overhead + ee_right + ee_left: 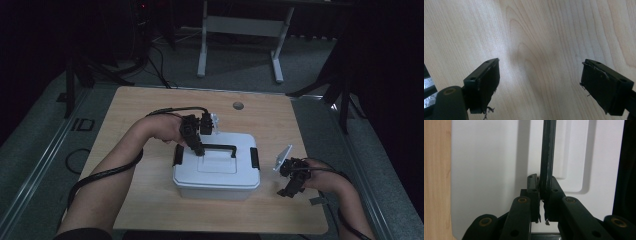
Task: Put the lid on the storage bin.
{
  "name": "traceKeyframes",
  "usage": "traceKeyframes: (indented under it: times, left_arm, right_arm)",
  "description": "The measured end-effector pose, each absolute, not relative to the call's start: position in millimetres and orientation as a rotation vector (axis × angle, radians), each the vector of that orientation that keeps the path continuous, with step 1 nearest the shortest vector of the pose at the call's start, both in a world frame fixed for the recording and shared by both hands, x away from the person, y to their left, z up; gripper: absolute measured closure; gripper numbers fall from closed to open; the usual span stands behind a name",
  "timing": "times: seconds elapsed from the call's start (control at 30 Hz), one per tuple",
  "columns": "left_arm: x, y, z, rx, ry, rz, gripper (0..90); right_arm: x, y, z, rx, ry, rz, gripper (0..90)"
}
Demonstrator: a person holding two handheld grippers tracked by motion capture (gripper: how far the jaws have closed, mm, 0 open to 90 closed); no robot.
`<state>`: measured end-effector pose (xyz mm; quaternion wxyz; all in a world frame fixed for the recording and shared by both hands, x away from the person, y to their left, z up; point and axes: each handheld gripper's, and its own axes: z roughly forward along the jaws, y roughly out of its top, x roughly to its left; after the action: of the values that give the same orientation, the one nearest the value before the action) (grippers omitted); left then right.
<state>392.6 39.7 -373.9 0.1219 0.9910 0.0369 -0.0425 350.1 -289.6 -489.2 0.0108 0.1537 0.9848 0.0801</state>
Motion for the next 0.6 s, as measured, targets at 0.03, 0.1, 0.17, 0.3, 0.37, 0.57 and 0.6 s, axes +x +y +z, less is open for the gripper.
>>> traceKeyframes:
  times: [0.03, 0.1, 0.17, 0.3, 0.37, 0.57, 0.6]
  left_arm:
    - [392.6, 39.7, -373.9, 2.893, 0.108, -0.124, 83.2]
    - [392.5, 39.8, -374.1, 2.893, 0.110, -0.122, 83.2]
    - [392.8, 41.0, -374.0, 2.886, 0.116, -0.124, 83.2]
    - [392.6, 40.3, -374.0, 2.889, 0.127, -0.123, 82.7]
    - [392.4, 39.8, -373.3, 2.892, 0.128, -0.098, 82.5]
    - [397.8, 44.2, -370.0, 2.889, 0.240, -0.002, 47.0]
    - [398.0, 45.3, -370.3, 2.886, 0.257, 0.003, 35.9]
  right_arm:
    - [350.1, -289.6, -489.2, 0.480, 3.073, 0.250, 15.2]
    - [350.1, -289.6, -488.8, 0.487, 3.072, 0.253, 15.2]
    - [349.8, -289.4, -488.7, 0.482, 3.071, 0.255, 15.2]
    - [349.7, -289.2, -489.9, 0.483, 3.073, 0.251, 15.2]
    - [349.6, -288.8, -490.1, 0.483, 3.075, 0.248, 15.1]
    - [350.0, -287.3, -488.8, 0.477, 3.071, 0.258, 15.1]
    - [350.1, -287.2, -488.2, 0.480, 3.070, 0.261, 15.1]
